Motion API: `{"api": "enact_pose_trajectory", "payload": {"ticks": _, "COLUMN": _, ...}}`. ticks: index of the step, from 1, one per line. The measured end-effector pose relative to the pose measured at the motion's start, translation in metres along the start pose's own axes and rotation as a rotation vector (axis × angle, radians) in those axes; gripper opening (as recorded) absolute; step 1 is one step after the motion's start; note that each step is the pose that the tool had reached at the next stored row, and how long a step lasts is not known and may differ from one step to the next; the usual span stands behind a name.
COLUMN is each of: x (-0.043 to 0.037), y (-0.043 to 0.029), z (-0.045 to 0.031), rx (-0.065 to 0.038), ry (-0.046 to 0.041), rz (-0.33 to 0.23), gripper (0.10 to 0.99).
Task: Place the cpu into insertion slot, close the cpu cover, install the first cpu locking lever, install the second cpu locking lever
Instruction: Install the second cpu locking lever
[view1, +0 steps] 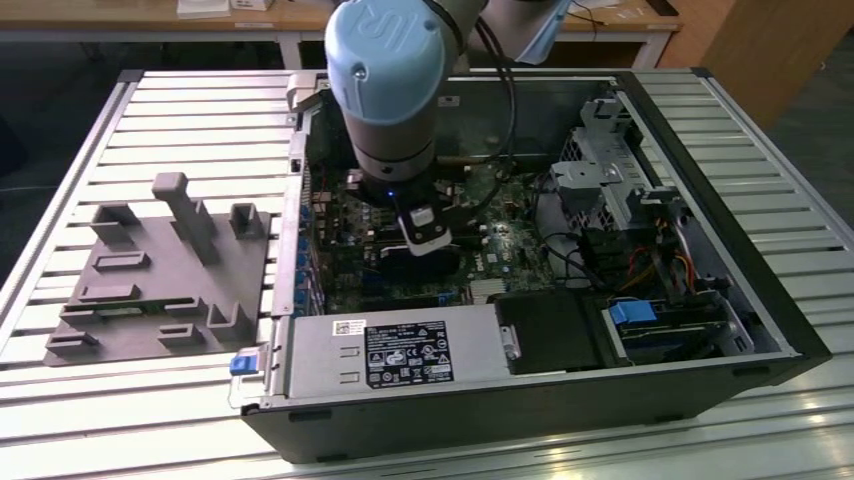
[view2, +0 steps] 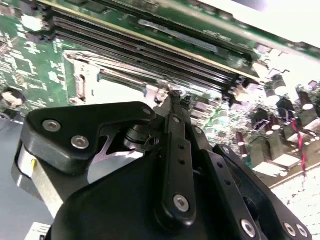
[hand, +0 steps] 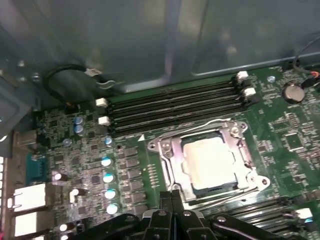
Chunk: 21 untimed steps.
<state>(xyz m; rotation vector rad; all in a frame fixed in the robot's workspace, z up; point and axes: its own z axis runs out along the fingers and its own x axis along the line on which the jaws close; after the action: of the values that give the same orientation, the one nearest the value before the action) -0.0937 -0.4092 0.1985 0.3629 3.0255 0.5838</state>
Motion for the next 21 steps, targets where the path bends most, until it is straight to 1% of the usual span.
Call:
{"api": "enact_pose_trajectory", "payload": {"ticks": 2, "x": -0.0055, "y": 0.0013, "z": 0.0003, "rx": 0.0, "ry": 0.0019, "rz": 0.001, "gripper": 0.102}}
{"api": "enact_pose_trajectory", "payload": {"ticks": 7, "x": -0.0228, "y": 0.0053, "z": 0.0017, "rx": 0.004, "ry": 0.0153, "rz": 0.006, "gripper": 0.102}}
{"api": "enact_pose_trajectory", "payload": {"ticks": 12, "x": -0.0384, "y": 0.0088, "z": 0.003, "rx": 0.007, "ry": 0.0281, "rz": 0.011, "gripper": 0.102}}
{"api": "enact_pose_trajectory", "payload": {"ticks": 15, "x": -0.041, "y": 0.0095, "z": 0.0033, "rx": 0.009, "ry": 0.0307, "rz": 0.012, "gripper": 0.102}}
{"api": "enact_pose_trajectory", "payload": {"ticks": 18, "x": -0.0407, "y": 0.0116, "z": 0.0041, "rx": 0.021, "ry": 0.0285, "rz": 0.012, "gripper": 0.102}}
{"api": "enact_pose_trajectory", "payload": {"ticks": 21, "x": -0.04, "y": 0.0152, "z": 0.0056, "rx": 0.033, "ry": 0.0256, "rz": 0.011, "gripper": 0.102}}
